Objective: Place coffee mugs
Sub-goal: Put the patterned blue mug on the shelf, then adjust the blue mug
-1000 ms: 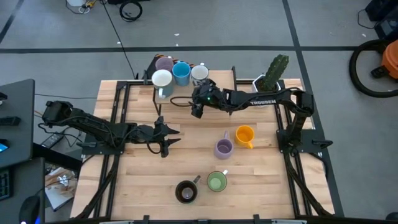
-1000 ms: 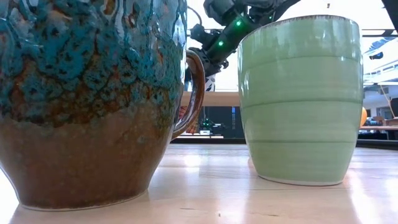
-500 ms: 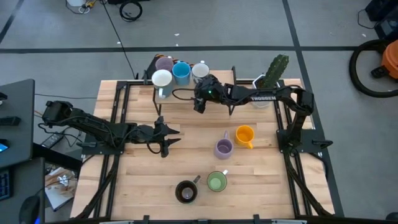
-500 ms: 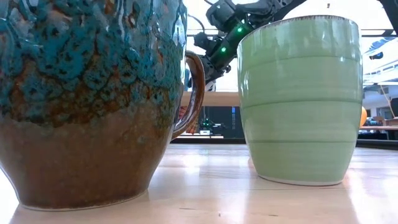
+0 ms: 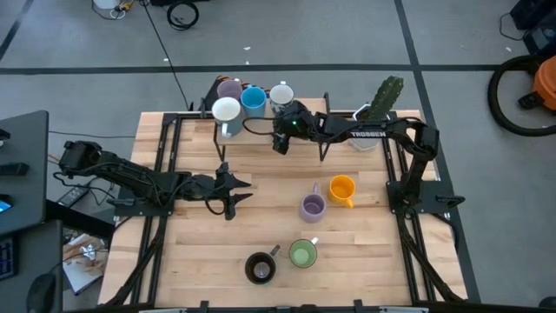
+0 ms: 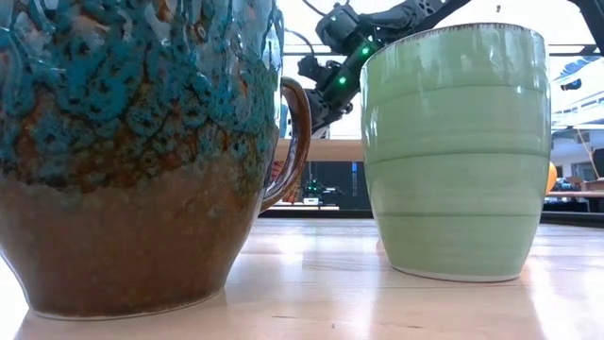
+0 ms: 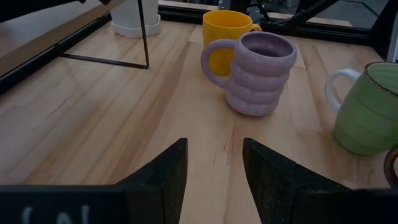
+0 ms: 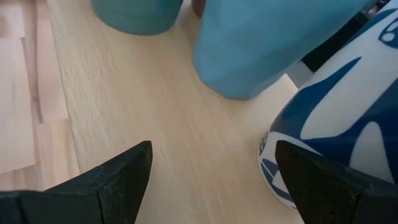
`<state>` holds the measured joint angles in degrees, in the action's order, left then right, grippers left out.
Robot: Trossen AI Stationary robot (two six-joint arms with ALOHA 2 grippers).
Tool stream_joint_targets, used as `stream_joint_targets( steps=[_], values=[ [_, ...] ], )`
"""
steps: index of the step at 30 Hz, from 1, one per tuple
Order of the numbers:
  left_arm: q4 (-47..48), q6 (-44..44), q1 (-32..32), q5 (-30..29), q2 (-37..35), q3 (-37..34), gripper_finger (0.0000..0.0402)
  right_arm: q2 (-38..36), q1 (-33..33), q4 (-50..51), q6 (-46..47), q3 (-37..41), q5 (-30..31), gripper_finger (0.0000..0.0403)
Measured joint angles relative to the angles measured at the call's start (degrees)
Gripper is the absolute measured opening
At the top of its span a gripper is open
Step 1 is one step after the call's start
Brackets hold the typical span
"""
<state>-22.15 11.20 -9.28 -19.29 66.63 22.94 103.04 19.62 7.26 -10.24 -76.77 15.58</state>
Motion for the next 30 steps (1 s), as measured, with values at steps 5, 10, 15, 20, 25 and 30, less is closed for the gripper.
stream_joint_targets(
  steps=[5,10,15,20,25,30],
  values=[
    [0.0,0.0,0.0,0.0,0.0,0.0,0.016,0.0,-0.7,-0.4,0.4,0.0,0.2,0.0347],
    [1.0,-0.5,0.0,0.0,0.0,0.0,0.016,0.0,-5.0,-2.9,0.1,0.0,5.4,0.0347],
    [1.9,-0.7,0.0,2.9,0.0,0.0,0.016,-0.1,-9.0,-7.4,-3.5,0.0,8.7,0.0347],
    [1.9,-1.9,0.0,4.1,-0.1,0.0,0.016,-0.1,-9.6,-11.8,-4.9,0.0,6.9,0.0347],
    [2.7,-3.3,0.0,4.1,-2.7,0.0,0.016,-0.1,-8.1,-10.0,-4.5,-3.8,4.1,0.0347],
    [6.5,-4.4,0.0,4.1,-8.7,0.0,0.016,-0.1,-9.2,-4.2,-7.0,-10.7,2.3,0.0347]
  ],
)
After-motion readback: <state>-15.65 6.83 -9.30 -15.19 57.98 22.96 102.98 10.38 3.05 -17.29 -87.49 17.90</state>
